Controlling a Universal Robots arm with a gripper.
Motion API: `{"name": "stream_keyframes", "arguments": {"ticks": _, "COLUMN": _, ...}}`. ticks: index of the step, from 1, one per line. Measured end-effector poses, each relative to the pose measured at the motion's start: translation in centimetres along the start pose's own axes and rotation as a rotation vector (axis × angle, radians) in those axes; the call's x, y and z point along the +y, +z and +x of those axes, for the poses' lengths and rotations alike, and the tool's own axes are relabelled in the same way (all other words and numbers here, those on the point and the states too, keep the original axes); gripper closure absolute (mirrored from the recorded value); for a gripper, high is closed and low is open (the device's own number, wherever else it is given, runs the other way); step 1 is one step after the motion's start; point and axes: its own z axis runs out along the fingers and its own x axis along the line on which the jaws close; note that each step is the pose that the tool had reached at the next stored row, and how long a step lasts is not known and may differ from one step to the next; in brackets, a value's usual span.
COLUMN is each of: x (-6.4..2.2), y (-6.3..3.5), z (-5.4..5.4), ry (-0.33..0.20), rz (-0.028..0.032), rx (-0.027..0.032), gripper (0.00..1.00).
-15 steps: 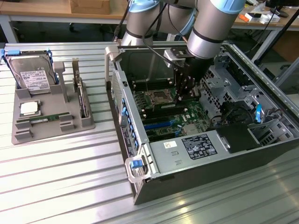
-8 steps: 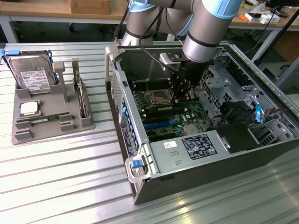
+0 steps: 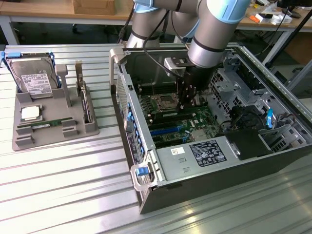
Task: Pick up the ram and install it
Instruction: 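Insert the ram into the slot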
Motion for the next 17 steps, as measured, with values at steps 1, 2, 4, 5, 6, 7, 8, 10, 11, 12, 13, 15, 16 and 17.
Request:
{"name": "stream_keyframes", "arguments": {"ticks": 1, "x": 0.04, "y": 0.09, "z": 0.00, "ry": 0.000, "rz": 0.0000, "rx": 0.0000, "gripper": 0.88}}
{"name": "stream_keyframes", "arguments": {"ticks": 2, "x": 0.06, "y": 0.18, "z": 0.00, "ry": 0.000, "rz": 0.0000, "rx": -0.0001, "gripper": 0.88}}
{"name": "stream_keyframes", "arguments": {"ticks": 4, "x": 0.09, "y": 0.35, "z": 0.00, "ry": 0.000, "rz": 0.0000, "rx": -0.0001, "gripper": 0.88}}
{"name": "stream_keyframes", "arguments": {"ticks": 5, "x": 0.17, "y": 0.44, "z": 0.01, "ry": 0.000, "rz": -0.0002, "rx": 0.0005, "gripper": 0.88}}
{"name": "stream_keyframes", "arguments": {"ticks": 6, "x": 0.26, "y": 0.53, "z": 0.00, "ry": 0.000, "rz": 0.0000, "rx": 0.0002, "gripper": 0.88}}
{"name": "stream_keyframes", "arguments": {"ticks": 7, "x": 0.26, "y": 0.55, "z": 0.00, "ry": 0.000, "rz": 0.0000, "rx": 0.0001, "gripper": 0.88}}
{"name": "stream_keyframes", "arguments": {"ticks": 8, "x": 0.26, "y": 0.55, "z": 0.00, "ry": 0.000, "rz": 0.0000, "rx": 0.0000, "gripper": 0.88}}
{"name": "stream_keyframes", "arguments": {"ticks": 10, "x": 0.27, "y": 0.49, "z": -0.01, "ry": 0.000, "rz": 0.0001, "rx": -0.0005, "gripper": 0.88}}
{"name": "stream_keyframes", "arguments": {"ticks": 11, "x": 0.26, "y": 0.48, "z": -0.01, "ry": 0.000, "rz": 0.0002, "rx": -0.0007, "gripper": 0.88}}
{"name": "stream_keyframes", "arguments": {"ticks": 12, "x": 0.26, "y": 0.42, "z": 0.00, "ry": 0.000, "rz": 0.0001, "rx": -0.0002, "gripper": 0.88}}
{"name": "stream_keyframes", "arguments": {"ticks": 13, "x": 0.26, "y": 0.25, "z": 0.00, "ry": 0.000, "rz": 0.0000, "rx": 0.0000, "gripper": 0.88}}
{"name": "stream_keyframes", "arguments": {"ticks": 15, "x": 0.20, "y": 0.19, "z": 0.00, "ry": 0.000, "rz": 0.0000, "rx": -0.0002, "gripper": 0.88}}
{"name": "stream_keyframes", "arguments": {"ticks": 16, "x": 0.13, "y": 0.18, "z": 0.00, "ry": -0.004, "rz": -0.0007, "rx": 0.0004, "gripper": 0.88}}
{"name": "stream_keyframes", "arguments": {"ticks": 17, "x": 0.12, "y": 0.19, "z": 0.00, "ry": -0.010, "rz": -0.0008, "rx": 0.0006, "gripper": 0.88}}
